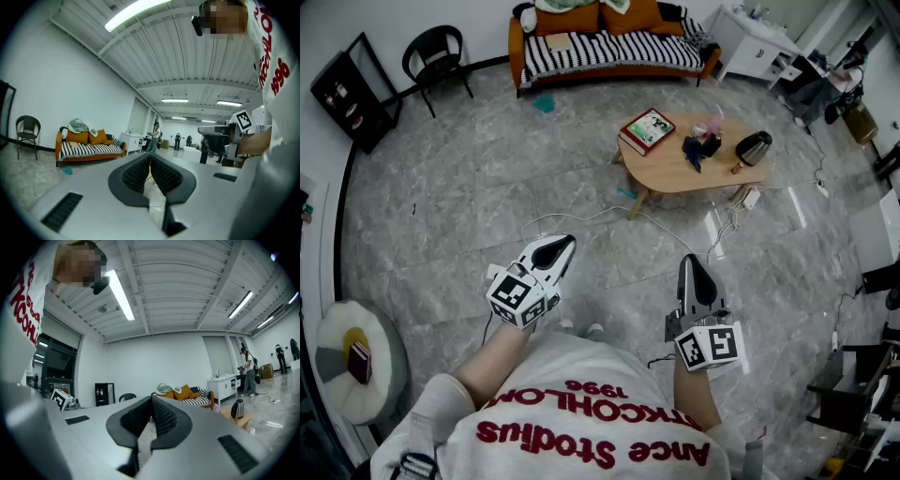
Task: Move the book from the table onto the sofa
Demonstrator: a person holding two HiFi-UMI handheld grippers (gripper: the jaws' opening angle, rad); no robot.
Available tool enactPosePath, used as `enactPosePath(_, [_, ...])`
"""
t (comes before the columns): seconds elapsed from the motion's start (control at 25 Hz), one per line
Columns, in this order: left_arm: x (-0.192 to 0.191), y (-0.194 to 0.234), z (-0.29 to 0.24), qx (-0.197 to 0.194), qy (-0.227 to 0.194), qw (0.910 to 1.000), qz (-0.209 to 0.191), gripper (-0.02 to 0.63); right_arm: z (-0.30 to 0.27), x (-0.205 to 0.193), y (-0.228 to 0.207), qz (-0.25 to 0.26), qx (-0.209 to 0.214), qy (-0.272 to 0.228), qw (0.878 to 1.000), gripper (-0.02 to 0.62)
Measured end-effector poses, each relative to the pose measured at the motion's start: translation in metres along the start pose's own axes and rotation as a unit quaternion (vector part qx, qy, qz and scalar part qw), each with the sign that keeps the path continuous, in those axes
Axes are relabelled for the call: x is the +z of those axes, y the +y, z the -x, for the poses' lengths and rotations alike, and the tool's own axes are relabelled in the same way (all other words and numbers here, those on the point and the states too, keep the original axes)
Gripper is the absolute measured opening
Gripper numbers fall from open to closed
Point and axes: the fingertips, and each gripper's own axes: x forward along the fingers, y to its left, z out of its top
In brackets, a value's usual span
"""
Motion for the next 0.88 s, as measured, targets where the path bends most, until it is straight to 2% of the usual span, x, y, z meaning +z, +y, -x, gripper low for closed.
enactPosePath(0.44, [0.002, -0.009, -0.015, 0.016, -0.001, 0.9999, -0.006, 0.023, 0.000, 0.003, -0.023, -0.001, 0.015, -0.002, 1.000, 0.026])
enactPosePath(0.64, [-0.002, -0.012, -0.028, 0.024, 0.000, 0.9997, -0.011, 0.023, -0.001, 0.003, -0.040, -0.022, 0.029, -0.017, 0.999, 0.026])
enactPosePath(0.88, [-0.003, -0.004, -0.046, 0.044, 0.004, 0.9990, -0.009, 0.023, -0.011, -0.002, -0.067, -0.031, 0.038, -0.011, 0.999, 0.026])
